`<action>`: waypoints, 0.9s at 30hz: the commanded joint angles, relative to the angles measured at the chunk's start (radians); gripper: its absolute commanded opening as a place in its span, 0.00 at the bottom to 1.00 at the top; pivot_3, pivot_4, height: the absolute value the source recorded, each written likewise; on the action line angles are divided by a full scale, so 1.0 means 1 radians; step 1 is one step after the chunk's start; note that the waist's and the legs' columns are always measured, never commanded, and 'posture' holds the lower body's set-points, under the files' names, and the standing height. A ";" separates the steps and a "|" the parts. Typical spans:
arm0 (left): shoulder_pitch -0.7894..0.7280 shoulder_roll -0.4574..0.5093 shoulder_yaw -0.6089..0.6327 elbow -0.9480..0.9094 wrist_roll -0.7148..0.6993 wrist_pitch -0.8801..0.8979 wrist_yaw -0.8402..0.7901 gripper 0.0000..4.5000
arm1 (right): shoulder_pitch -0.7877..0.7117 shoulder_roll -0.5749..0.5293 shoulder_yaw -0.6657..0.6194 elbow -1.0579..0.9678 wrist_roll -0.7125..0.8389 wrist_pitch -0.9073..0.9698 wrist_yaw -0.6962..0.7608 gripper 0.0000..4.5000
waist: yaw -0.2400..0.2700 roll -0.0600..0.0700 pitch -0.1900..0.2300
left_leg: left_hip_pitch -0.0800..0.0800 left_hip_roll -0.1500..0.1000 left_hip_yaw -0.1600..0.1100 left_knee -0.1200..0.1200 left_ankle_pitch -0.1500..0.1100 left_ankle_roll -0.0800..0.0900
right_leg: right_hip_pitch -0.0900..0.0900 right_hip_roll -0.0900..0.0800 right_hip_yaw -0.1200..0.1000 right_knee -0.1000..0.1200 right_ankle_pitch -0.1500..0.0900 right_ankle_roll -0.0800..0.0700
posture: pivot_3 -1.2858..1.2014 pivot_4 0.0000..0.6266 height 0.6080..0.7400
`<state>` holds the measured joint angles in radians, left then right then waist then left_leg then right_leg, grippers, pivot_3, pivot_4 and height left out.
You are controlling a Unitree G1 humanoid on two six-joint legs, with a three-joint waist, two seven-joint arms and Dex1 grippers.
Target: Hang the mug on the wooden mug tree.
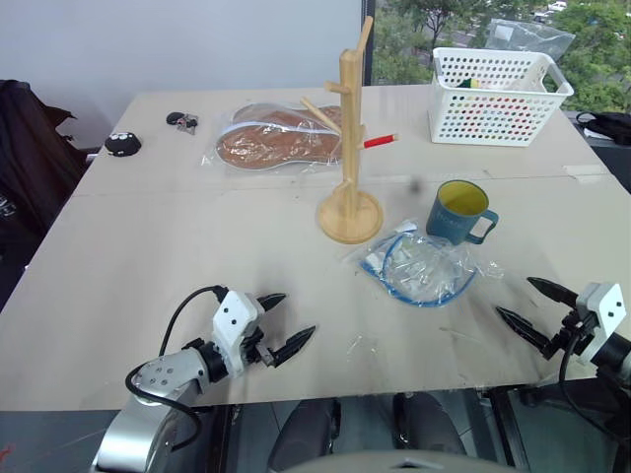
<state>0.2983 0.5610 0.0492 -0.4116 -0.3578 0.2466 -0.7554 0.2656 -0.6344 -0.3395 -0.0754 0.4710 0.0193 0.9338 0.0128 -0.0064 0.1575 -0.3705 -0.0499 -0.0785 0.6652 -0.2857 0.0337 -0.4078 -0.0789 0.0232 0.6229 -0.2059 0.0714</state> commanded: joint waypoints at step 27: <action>-0.024 0.039 0.024 -0.037 -0.017 -0.018 -0.049 1.00 | -0.006 0.035 -0.011 -0.079 0.064 0.049 -0.031 1.00 | 0.000 0.000 0.000 | 0.000 0.000 0.000 0.000 0.000 0.000 | 0.000 0.000 0.000 0.000 0.000 0.000 | 0.52 0.24 1.00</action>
<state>0.2851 0.5869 0.0517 -0.4126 -0.3586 0.2506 -0.7866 0.2677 -0.6076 -0.3240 -0.1094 0.4917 0.0452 0.9184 0.0128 -0.0066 0.1577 -0.3706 -0.0498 -0.0787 0.6652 -0.2857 0.0337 -0.4078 -0.0788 0.0230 0.6229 -0.2059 0.0714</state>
